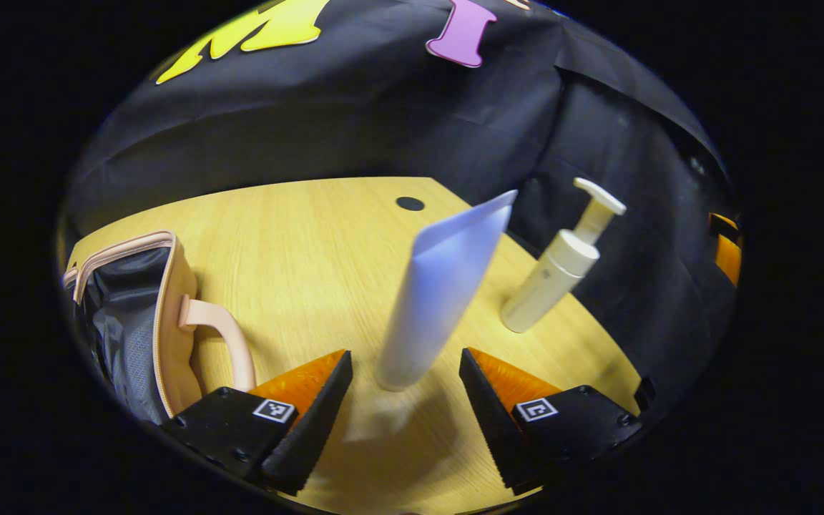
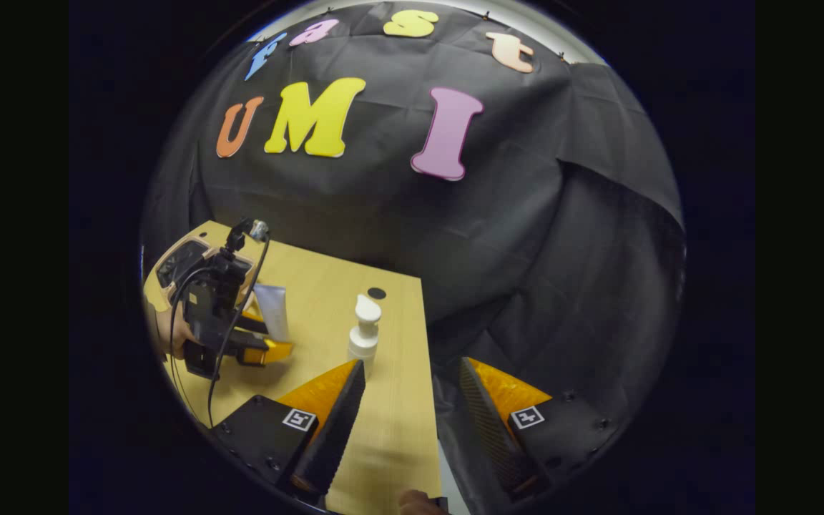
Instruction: First open the suitcase, pack the skin care products into it, and then close the suitcase.
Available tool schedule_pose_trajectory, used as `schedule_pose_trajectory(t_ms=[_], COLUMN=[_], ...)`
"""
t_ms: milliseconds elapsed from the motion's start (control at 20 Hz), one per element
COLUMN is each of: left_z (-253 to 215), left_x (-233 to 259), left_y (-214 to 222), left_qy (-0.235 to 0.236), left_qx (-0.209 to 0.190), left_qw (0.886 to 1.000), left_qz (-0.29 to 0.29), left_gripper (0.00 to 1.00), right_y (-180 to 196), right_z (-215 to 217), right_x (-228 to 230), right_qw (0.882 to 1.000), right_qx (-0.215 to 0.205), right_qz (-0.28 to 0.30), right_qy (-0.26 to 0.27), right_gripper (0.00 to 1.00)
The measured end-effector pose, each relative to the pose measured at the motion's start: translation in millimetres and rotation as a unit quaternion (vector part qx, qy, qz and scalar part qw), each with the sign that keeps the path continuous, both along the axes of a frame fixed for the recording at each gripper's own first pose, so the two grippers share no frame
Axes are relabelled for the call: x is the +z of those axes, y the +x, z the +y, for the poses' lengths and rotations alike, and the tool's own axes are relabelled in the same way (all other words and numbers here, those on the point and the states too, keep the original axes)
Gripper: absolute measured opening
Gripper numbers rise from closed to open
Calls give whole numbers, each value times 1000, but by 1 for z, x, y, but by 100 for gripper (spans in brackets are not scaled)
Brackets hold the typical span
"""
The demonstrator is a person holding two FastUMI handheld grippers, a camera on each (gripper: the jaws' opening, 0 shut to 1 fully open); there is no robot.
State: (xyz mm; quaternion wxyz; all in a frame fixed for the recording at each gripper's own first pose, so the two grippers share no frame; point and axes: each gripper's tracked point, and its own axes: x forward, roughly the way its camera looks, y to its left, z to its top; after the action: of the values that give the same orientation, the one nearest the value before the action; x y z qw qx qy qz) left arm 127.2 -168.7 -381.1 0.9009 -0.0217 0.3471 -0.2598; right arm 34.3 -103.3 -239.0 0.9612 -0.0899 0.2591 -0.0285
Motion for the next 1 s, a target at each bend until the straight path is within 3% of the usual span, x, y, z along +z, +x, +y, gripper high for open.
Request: schedule_pose_trajectory(t_ms=[100,200,250,300,350,450,500,550,800,1000], left_z=[-4,-9,-11,-10,-12,-15,-13,-11,4,51], left_x=[-8,-13,-13,-13,-12,-6,1,7,46,73], left_y=[6,5,7,5,1,-13,-19,-25,-71,-108], left_qy=[17,20,27,35,37,26,24,25,32,82], left_qx=[2,-3,-3,-8,-13,-18,-16,-11,16,78], left_qw=[1000,1000,1000,999,999,999,999,999,999,993], left_qz=[-3,3,-2,2,8,22,23,24,26,29], left_gripper=[83,77,58,61,52,49,55,48,47,47], right_y=[7,15,20,26,31,44,52,61,106,129], right_z=[-1,4,9,15,20,31,36,40,54,56], right_x=[-12,-25,-32,-38,-45,-57,-64,-72,-109,-140], right_qw=[1000,999,999,998,998,996,995,995,995,996], right_qx=[5,13,19,27,35,45,46,45,43,36], right_qz=[14,27,32,36,39,46,50,52,53,67], right_qy=[12,27,35,40,45,59,68,73,77,53], right_gripper=[80,80,80,79,79,79,79,79,80,79])
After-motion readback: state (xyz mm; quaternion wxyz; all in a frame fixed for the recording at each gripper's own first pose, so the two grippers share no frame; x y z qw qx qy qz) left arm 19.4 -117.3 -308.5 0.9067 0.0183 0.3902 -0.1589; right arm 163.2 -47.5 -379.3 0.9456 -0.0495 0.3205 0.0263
